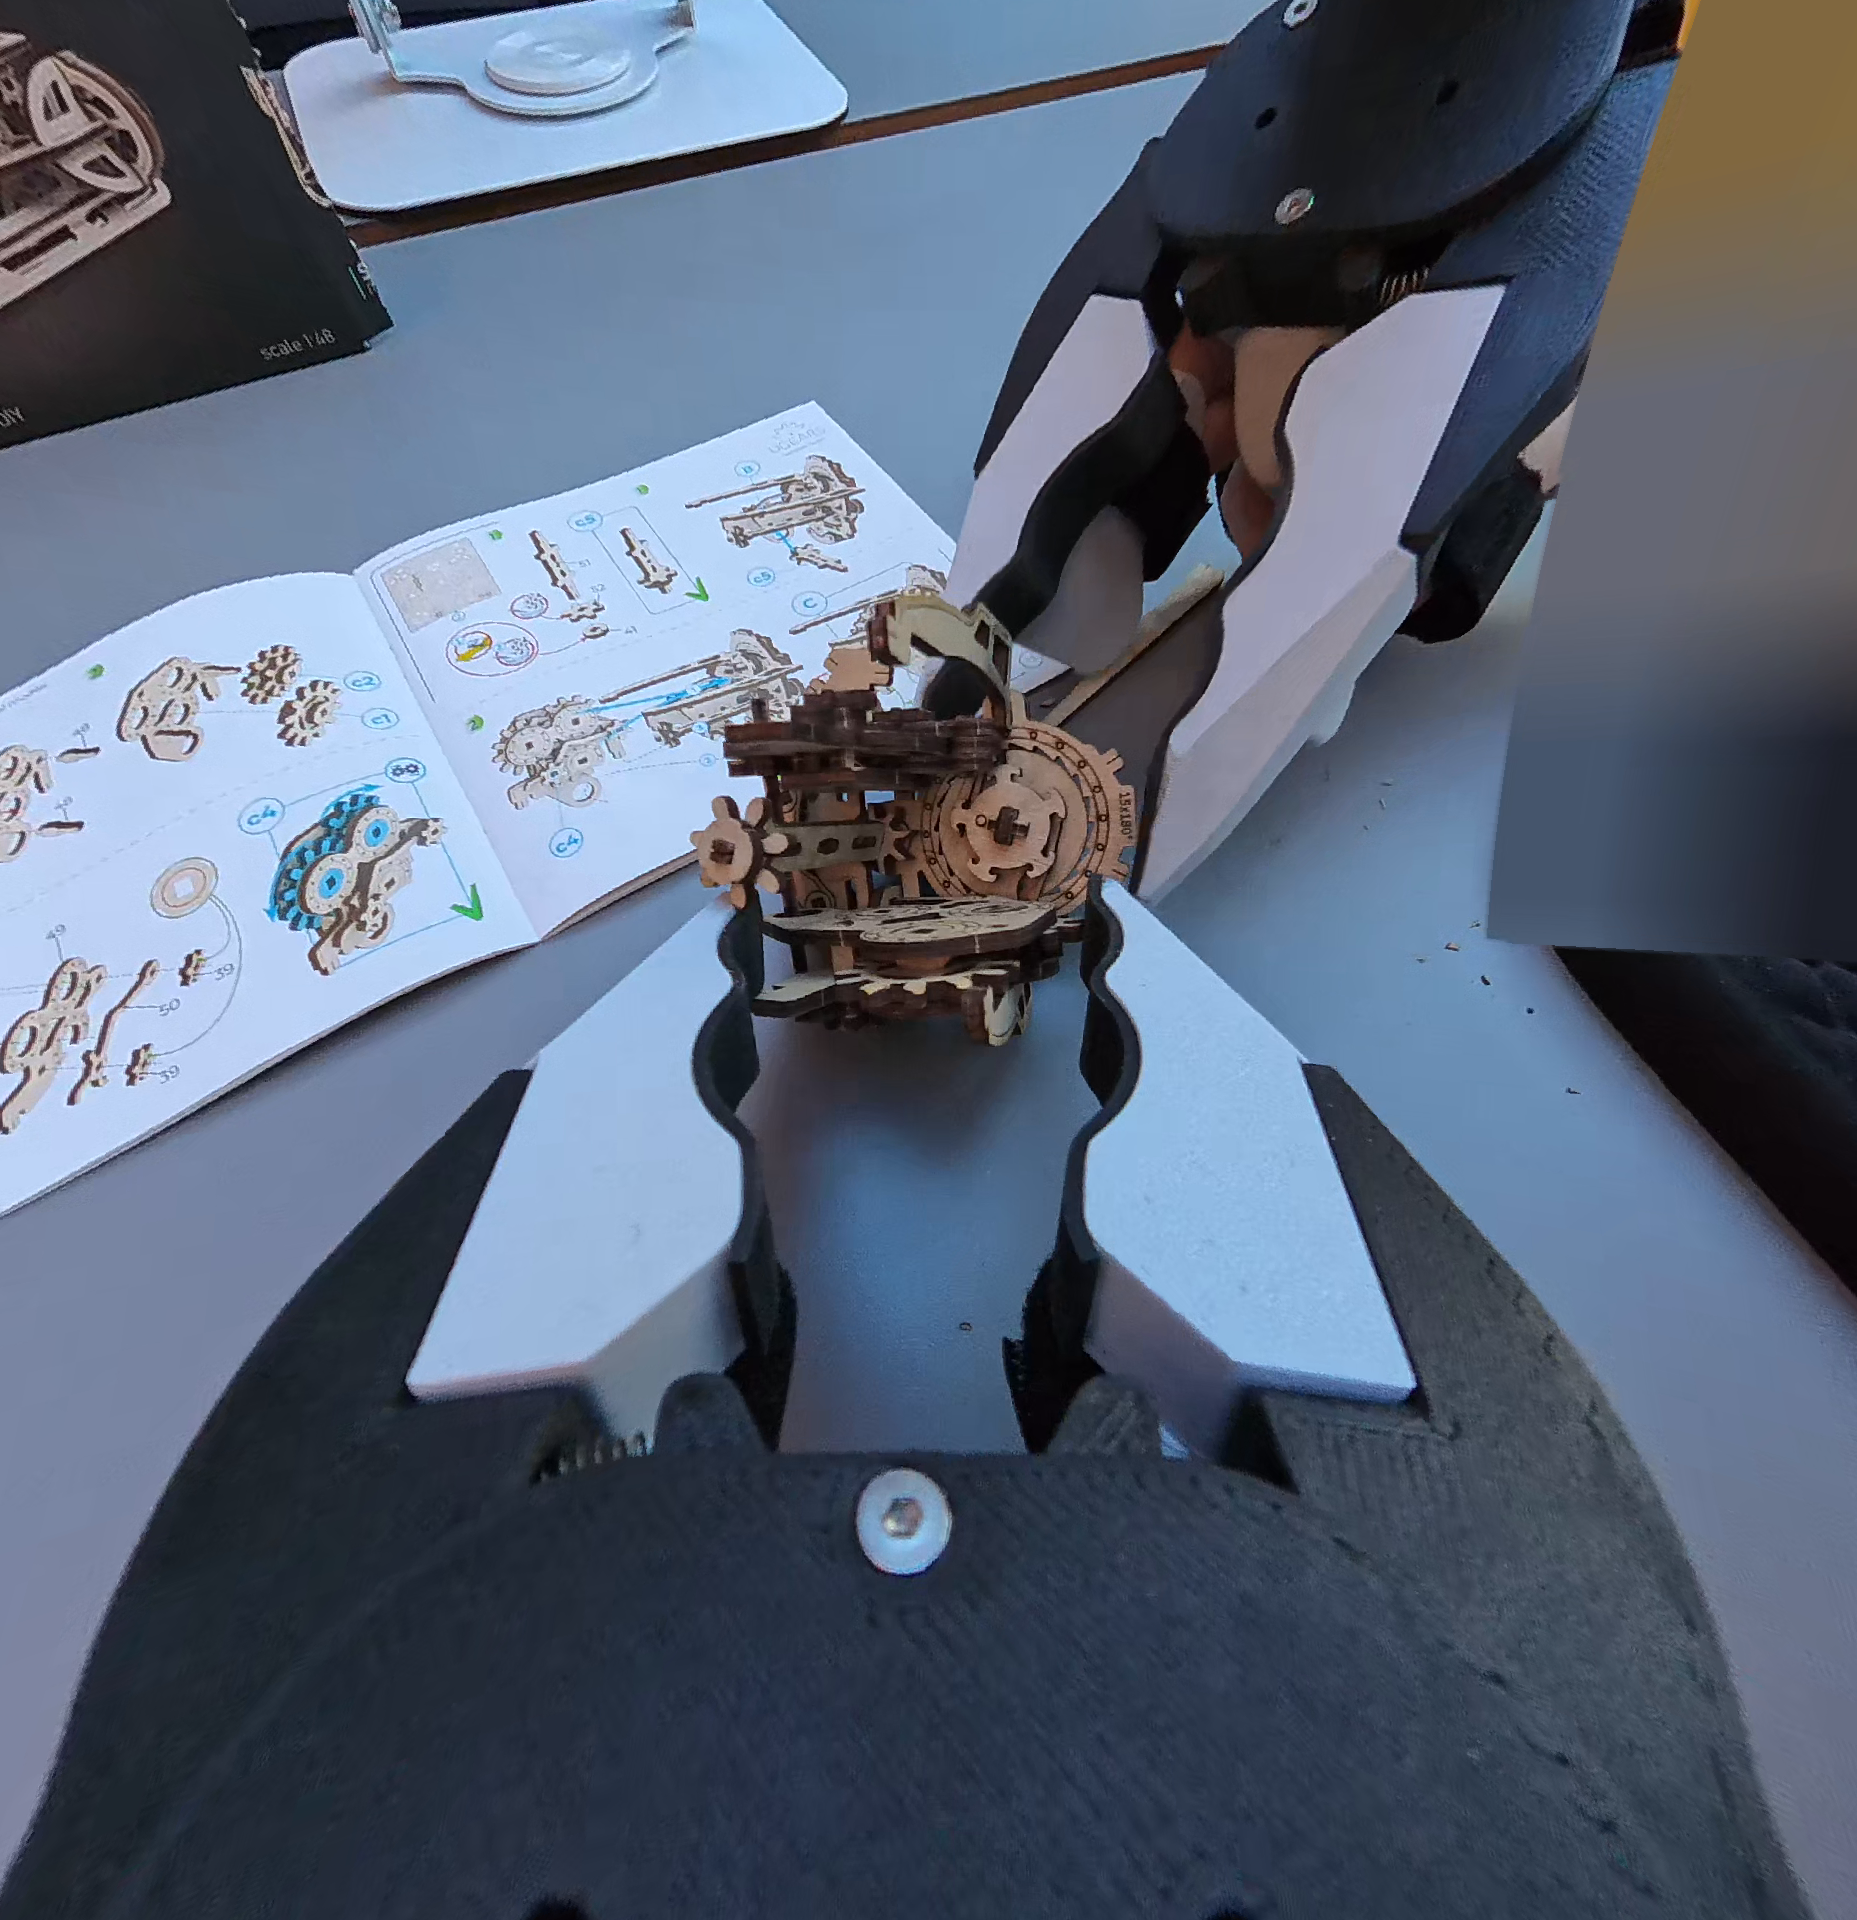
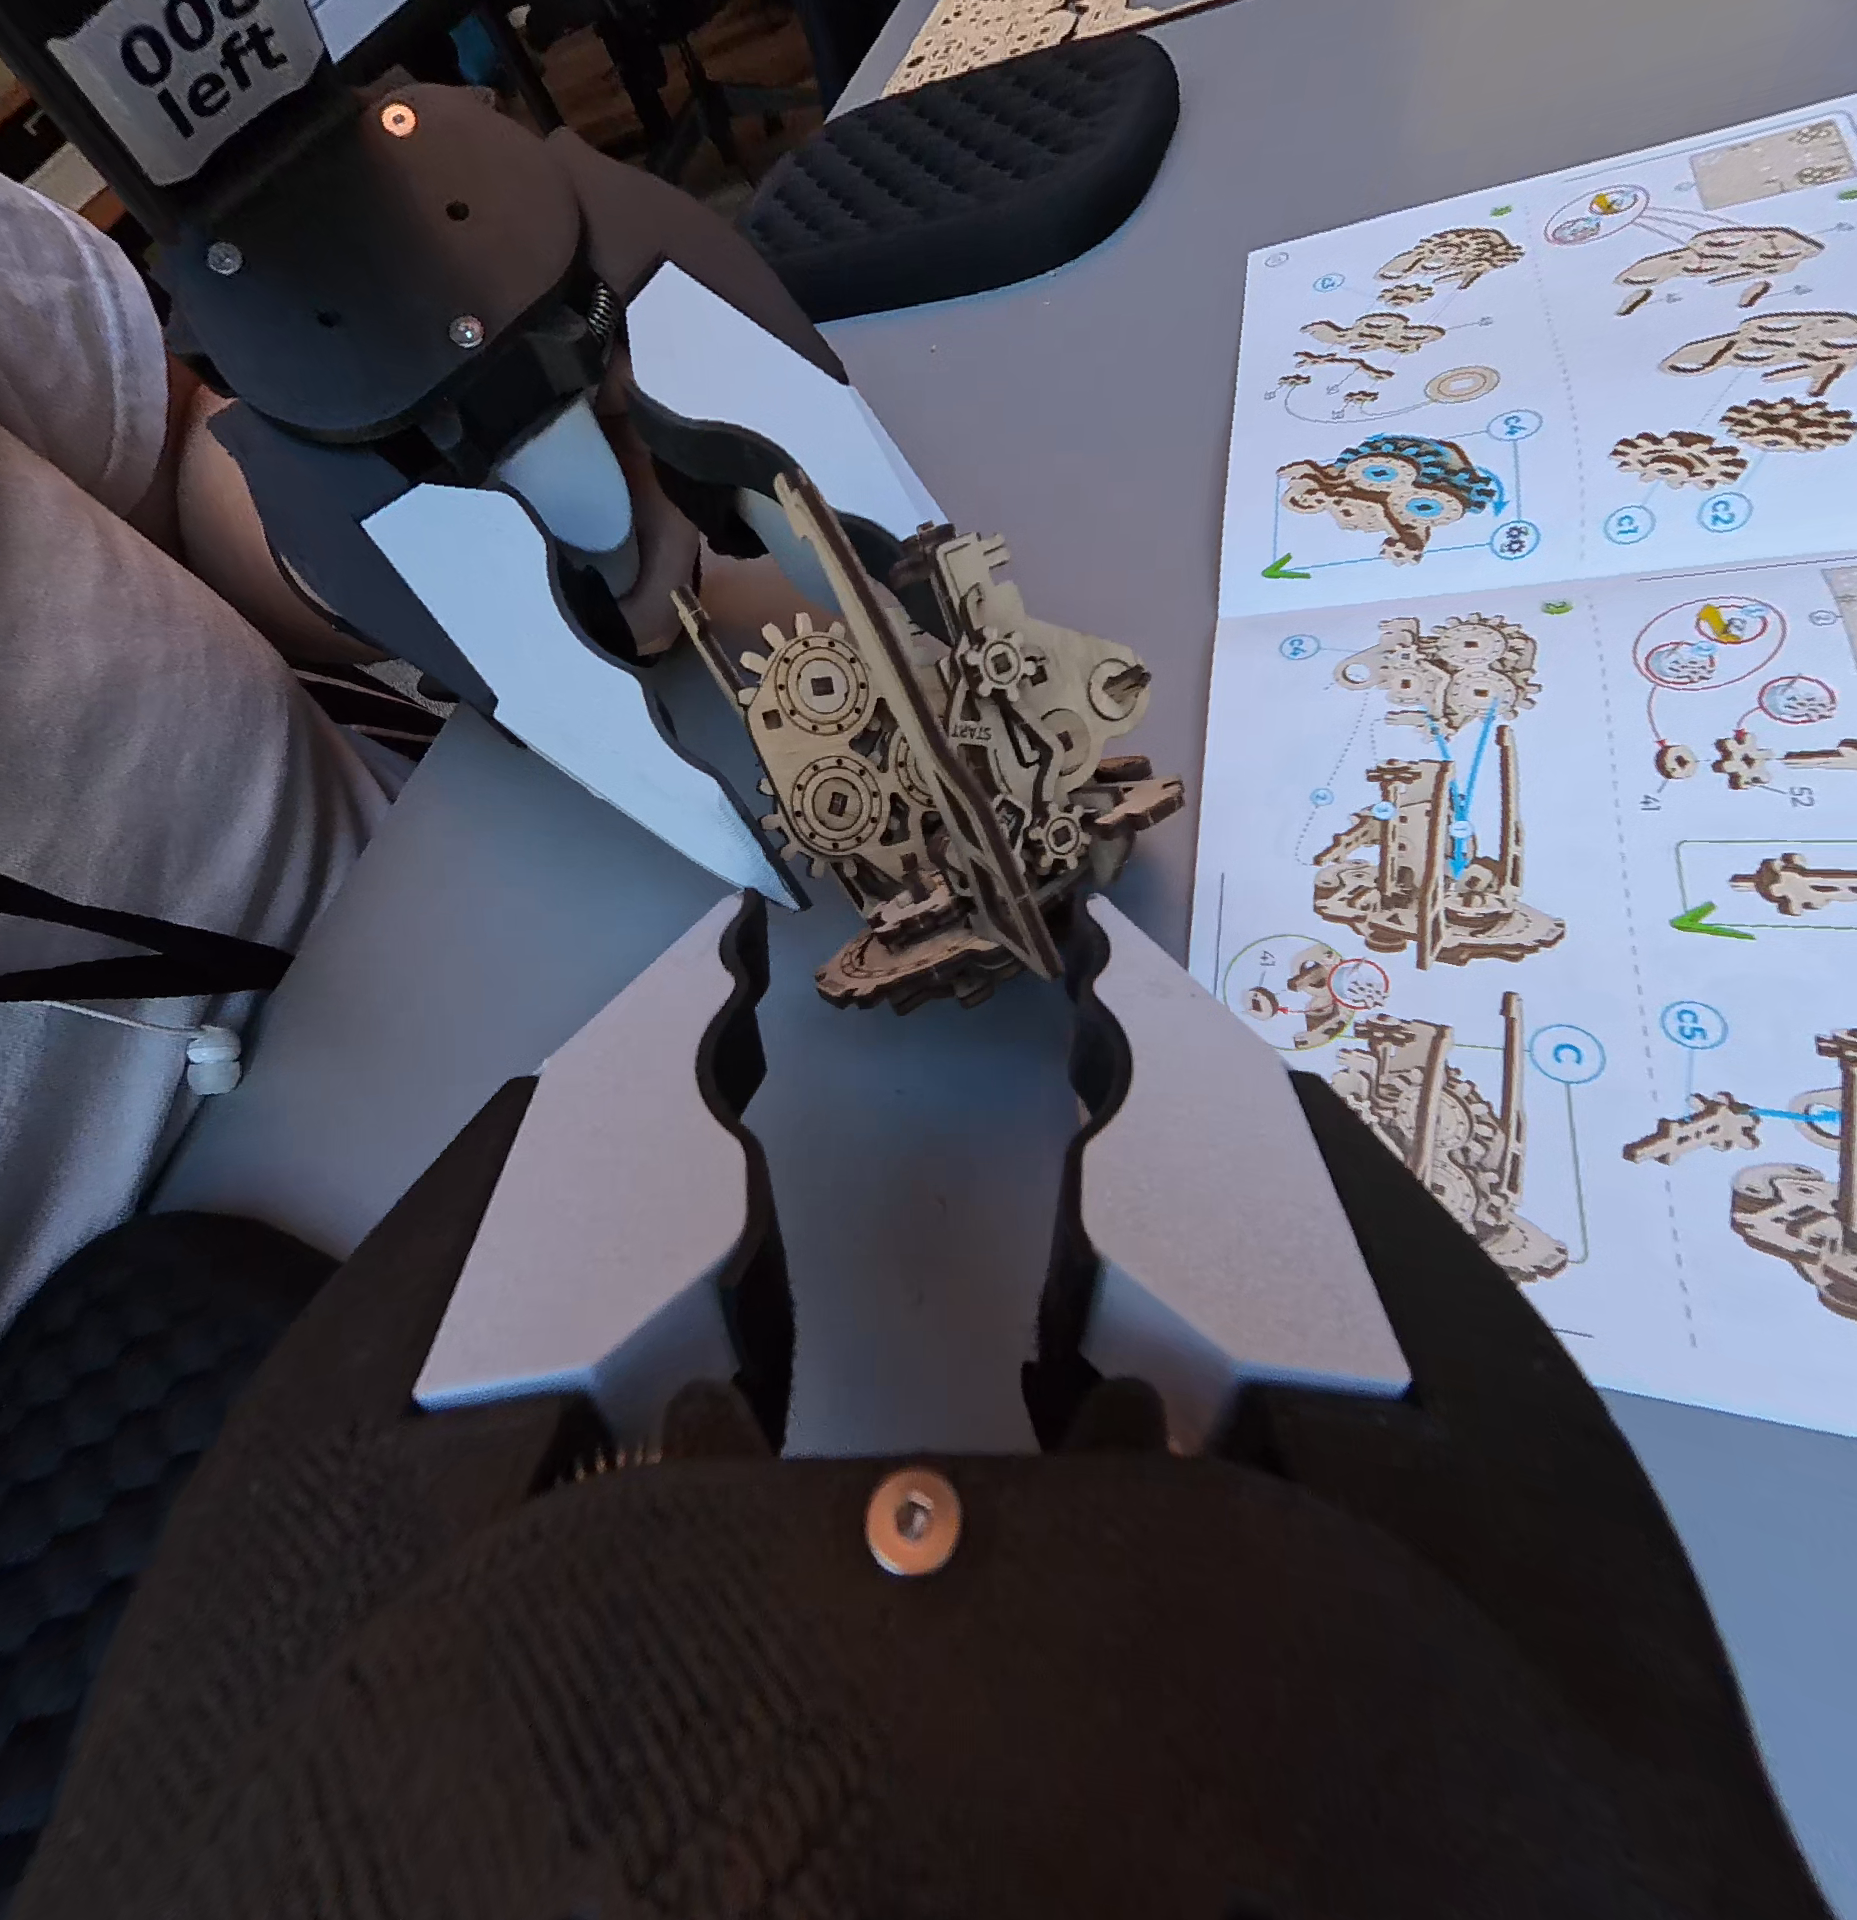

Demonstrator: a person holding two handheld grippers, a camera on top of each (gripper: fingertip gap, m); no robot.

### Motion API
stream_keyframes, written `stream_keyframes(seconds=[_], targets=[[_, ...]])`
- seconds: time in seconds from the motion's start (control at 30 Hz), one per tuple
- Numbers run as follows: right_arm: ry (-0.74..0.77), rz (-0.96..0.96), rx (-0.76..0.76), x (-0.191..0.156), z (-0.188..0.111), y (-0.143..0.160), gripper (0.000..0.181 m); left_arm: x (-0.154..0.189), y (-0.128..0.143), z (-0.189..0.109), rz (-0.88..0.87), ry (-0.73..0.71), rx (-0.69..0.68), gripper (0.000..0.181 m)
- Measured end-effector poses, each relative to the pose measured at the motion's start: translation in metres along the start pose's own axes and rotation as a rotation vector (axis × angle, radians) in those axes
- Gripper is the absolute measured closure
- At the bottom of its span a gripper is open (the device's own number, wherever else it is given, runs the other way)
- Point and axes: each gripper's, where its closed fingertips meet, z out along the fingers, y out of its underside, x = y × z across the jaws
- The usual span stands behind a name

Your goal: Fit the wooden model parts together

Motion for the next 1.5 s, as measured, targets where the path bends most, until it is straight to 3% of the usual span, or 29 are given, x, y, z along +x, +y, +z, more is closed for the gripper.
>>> stream_keyframes(seconds=[0.3, 0.77, 0.93, 1.5], targets=[[-0.034, 0.109, 0.134, 0.008, -0.017, -0.018, 0.130, -0.001, 0.001, 0.000, -0.009, 0.028, -0.009, 0.120], [-0.027, 0.211, 0.042, 0.010, -0.001, -0.003, 0.141, -0.001, 0.001, -0.001, -0.002, 0.066, -0.018, 0.121], [-0.013, 0.281, 0.019, 0.010, 0.002, -0.001, 0.156, -0.002, 0.002, -0.001, 0.016, 0.058, -0.030, 0.121], [0.013, 0.388, 0.009, 0.010, 0.002, -0.001, 0.156, -0.003, 0.005, -0.002, 0.001, 0.047, -0.049, 0.119]])
